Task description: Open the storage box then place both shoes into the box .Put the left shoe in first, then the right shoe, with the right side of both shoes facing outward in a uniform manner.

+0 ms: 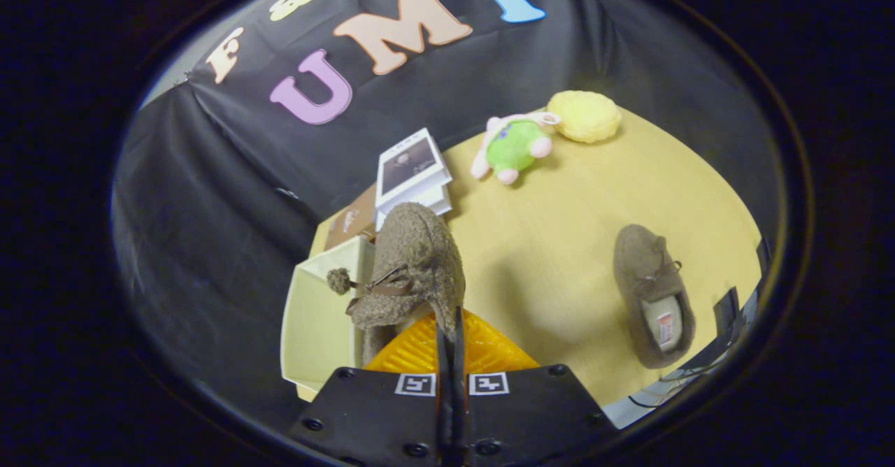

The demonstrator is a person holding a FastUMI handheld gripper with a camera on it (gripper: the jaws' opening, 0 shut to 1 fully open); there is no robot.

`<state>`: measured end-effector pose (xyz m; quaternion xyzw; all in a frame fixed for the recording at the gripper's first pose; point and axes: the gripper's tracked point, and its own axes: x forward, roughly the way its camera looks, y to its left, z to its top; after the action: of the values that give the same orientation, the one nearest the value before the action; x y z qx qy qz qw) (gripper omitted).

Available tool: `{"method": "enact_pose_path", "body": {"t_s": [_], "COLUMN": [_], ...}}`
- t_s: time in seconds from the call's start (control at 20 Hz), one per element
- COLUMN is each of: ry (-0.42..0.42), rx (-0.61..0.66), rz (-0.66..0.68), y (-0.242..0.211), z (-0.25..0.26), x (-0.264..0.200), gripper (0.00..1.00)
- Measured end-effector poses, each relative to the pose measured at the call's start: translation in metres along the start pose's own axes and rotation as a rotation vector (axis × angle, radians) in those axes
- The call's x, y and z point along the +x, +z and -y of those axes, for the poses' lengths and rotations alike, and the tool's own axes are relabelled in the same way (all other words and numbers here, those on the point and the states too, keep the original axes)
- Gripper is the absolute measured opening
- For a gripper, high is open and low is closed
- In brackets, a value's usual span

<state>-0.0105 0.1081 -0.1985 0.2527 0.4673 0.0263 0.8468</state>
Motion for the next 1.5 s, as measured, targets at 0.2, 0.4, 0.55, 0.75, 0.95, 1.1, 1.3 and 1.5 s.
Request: {"method": "enact_pose_path", "body": {"t_s": [0.2, 0.4, 0.55, 0.75, 0.95, 1.1, 1.3, 1.5], "ry": [0.04, 0.079, 0.047, 0.011, -0.06, -0.102, -0.148, -0.155], "rx": [-0.002, -0.013, -0.05, -0.079, -0.142, -0.178, -0.239, -0.293], "rz": [0.019, 0.011, -0.018, -0.097, -0.154, -0.173, -0.222, -0.276], "y": [0.004, -0.009, -0.033, -0.079, -0.11, -0.125, -0.147, -0.163], "z": [-0.059, -0.113, -0.136, -0.153, -0.153, -0.155, -0.158, -0.156], "x": [0.007, 0.025, 0.05, 0.086, 0.117, 0.14, 0.161, 0.167], "gripper": [0.04, 0.04, 0.03, 0.03, 0.04, 0.04, 0.04, 0.1]}}
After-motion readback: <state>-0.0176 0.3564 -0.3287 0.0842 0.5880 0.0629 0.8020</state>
